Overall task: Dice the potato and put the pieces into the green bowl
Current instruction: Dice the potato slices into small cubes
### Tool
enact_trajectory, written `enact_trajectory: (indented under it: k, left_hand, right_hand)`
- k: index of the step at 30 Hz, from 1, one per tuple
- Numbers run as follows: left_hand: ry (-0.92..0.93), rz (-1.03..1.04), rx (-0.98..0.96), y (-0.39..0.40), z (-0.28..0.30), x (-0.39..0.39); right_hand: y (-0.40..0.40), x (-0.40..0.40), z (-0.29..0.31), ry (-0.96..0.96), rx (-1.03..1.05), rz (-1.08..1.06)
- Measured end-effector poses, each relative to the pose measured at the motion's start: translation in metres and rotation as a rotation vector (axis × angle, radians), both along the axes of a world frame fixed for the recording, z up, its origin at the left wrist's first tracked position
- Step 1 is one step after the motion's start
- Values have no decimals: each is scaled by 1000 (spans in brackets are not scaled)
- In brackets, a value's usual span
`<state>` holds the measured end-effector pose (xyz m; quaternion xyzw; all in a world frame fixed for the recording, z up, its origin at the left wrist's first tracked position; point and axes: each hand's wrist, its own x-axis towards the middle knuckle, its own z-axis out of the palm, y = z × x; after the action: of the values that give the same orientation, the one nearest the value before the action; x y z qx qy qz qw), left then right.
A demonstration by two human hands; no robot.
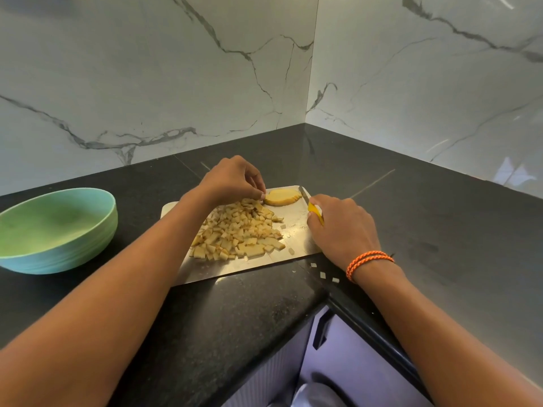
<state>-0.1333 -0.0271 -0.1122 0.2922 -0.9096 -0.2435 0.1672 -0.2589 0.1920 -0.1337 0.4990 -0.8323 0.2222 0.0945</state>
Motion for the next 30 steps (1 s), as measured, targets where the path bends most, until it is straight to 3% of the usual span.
enact_trajectory:
  k: [14,30]
  left_hand:
    - [80,13,10,12,-9,-8]
    - [31,34,-25,8,-10,-6]
  right_hand:
    - [-7,10,2,8,66,61]
    - [-7,13,3,22,83,33]
